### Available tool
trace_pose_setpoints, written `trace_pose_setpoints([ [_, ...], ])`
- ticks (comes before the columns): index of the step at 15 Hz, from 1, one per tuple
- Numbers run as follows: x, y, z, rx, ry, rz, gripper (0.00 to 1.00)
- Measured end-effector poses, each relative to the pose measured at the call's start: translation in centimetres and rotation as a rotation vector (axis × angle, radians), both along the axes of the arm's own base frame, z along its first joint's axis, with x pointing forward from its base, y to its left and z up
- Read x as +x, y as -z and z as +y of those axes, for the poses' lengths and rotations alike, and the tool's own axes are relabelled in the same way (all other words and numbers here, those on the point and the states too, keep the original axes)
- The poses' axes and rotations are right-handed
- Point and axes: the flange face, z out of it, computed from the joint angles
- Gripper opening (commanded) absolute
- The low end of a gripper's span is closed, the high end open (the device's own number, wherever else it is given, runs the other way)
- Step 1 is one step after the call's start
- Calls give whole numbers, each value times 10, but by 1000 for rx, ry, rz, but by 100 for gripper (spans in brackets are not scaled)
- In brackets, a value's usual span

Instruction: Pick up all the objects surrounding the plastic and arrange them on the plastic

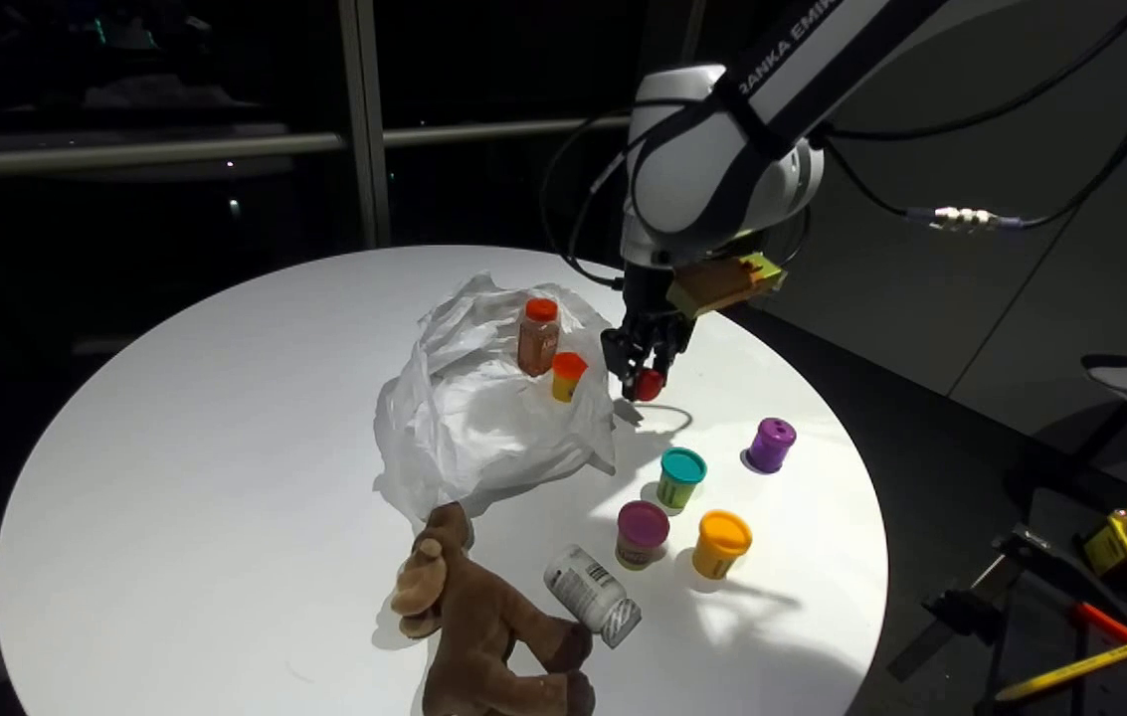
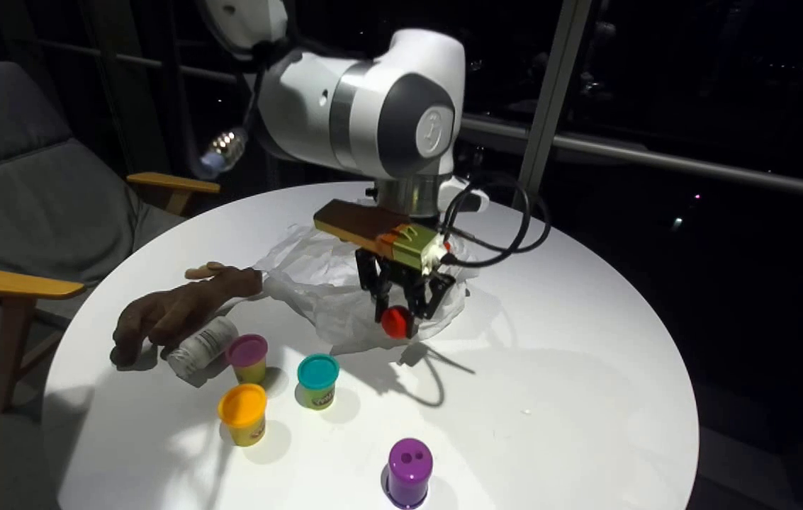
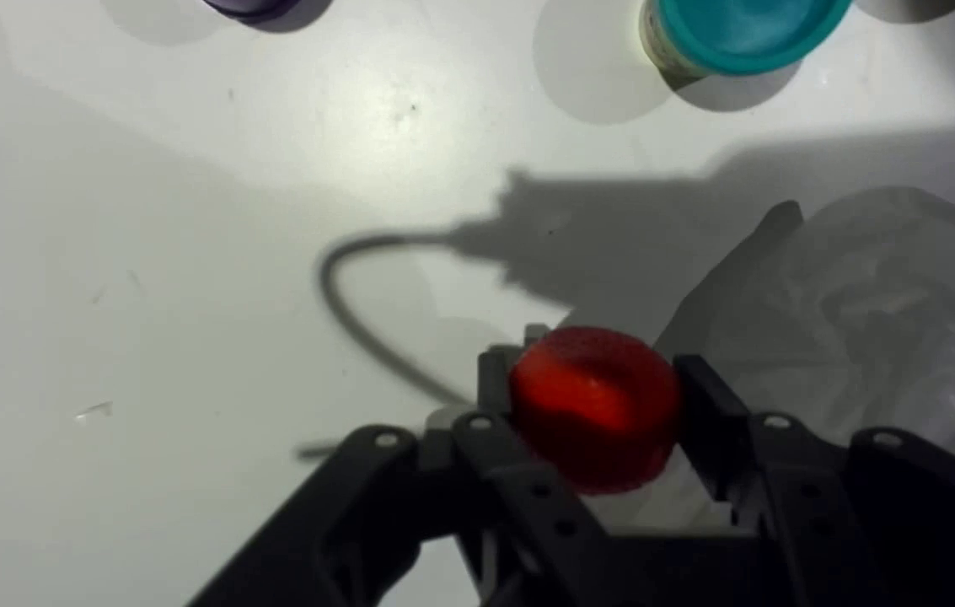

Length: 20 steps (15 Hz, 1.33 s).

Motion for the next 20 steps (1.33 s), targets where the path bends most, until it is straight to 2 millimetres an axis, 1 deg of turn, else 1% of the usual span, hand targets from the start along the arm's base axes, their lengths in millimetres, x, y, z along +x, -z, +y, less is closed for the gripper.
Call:
trace_pose_setpoints([
  [2,9,-43,6,-10,43,-24,26],
  [4,15,-82,22,-10,49,-40,26],
  [5,19,-96,33,-9,41,-46,26],
  [6,22,-105,44,-7,33,-41,26],
  [7,24,-108,54,-6,22,-27,26],
  [9,28,-103,73,2,-4,32,26],
  [10,30,-96,81,6,-15,62,26],
  [12,39,-78,89,8,-28,95,26],
  [16,61,-36,93,8,-47,129,26],
  [20,81,-3,93,16,-92,138,26],
])
